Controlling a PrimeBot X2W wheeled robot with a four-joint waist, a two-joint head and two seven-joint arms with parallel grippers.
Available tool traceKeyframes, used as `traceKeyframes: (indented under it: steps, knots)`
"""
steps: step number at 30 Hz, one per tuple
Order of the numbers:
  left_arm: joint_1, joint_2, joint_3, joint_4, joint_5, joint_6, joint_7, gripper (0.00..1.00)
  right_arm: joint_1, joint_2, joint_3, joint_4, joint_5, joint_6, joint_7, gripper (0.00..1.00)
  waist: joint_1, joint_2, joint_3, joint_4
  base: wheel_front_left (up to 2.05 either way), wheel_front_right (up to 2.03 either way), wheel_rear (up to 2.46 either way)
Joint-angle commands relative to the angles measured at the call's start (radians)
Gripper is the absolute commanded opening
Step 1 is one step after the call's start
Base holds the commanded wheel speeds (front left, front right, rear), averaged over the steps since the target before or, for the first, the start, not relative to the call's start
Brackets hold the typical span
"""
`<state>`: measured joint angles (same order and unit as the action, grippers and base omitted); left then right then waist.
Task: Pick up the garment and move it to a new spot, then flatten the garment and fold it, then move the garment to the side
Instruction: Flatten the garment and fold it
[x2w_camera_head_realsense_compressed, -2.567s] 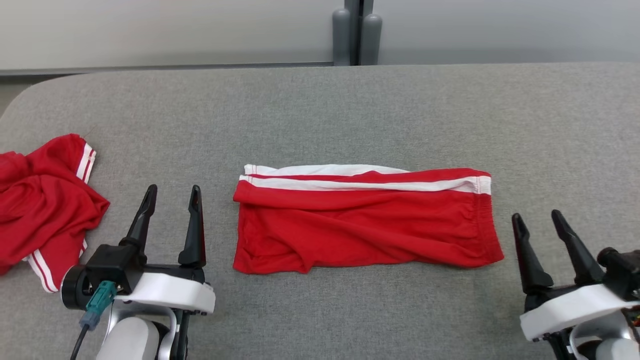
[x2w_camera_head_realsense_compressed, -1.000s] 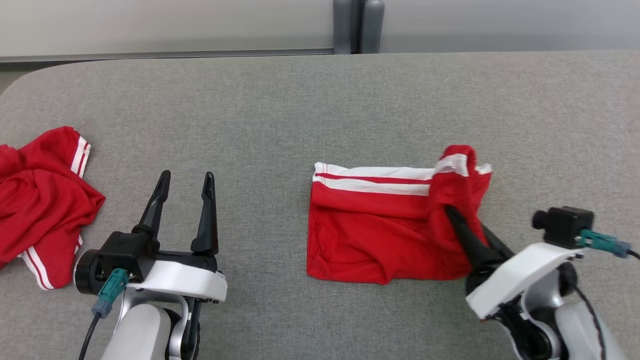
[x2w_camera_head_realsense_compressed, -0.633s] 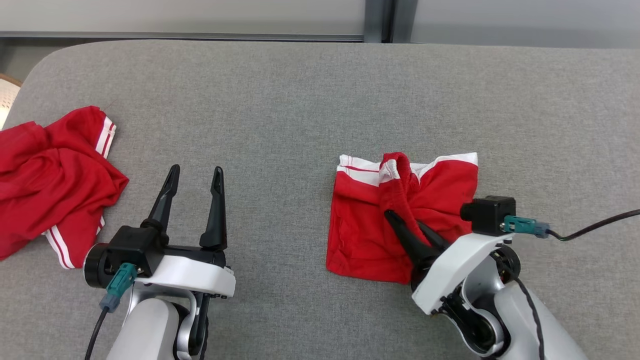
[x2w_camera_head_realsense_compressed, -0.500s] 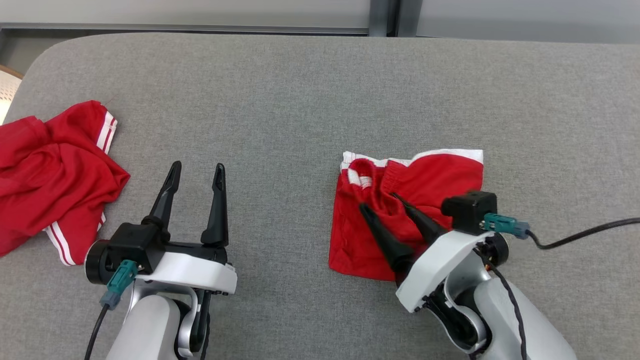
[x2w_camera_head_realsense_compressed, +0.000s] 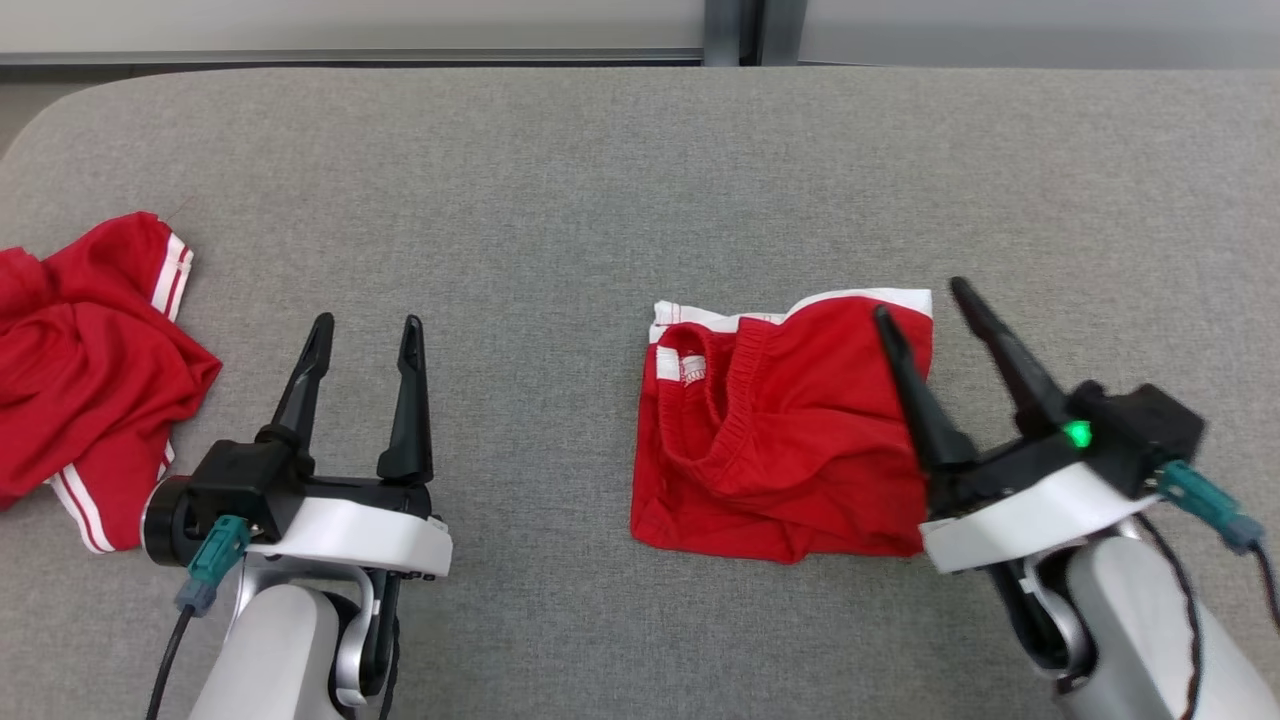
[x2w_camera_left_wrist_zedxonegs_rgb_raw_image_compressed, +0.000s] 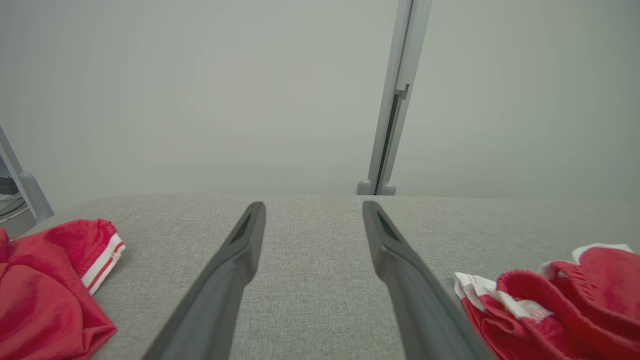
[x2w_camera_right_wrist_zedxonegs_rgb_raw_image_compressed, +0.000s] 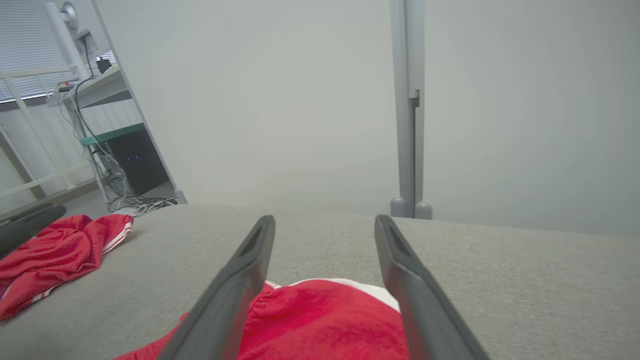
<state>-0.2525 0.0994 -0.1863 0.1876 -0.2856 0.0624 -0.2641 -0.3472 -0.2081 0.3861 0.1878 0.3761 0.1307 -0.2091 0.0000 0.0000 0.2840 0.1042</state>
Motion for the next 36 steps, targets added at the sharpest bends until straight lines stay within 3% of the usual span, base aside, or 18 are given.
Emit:
traceKeyframes:
  steps: [1, 12, 36]
  knots:
    - [0.003, 0.009, 0.010, -0.005, 0.006, 0.003, 0.000, 1.00, 0.026, -0.010, -0.048, -0.015, -0.002, 0.000, -0.009, 1.00, 0.0000, 0.0000, -0.003, -0.012, 0.00, 0.00, 0.00]
    - [0.046, 0.032, 0.058, -0.010, -0.008, 0.008, 0.000, 1.00, 0.210, -0.027, -0.347, -0.120, -0.050, 0.000, 0.031, 1.00, 0.0000, 0.0000, -0.044, -0.061, 0.00, 0.00, 0.00]
    - [0.258, 0.073, 0.046, -0.015, -0.024, 0.024, 0.055, 1.00, 0.461, 0.009, -0.381, -0.253, -0.073, 0.000, 0.190, 1.00, 0.0000, 0.0000, -0.294, -0.097, 0.00, 0.00, 0.00]
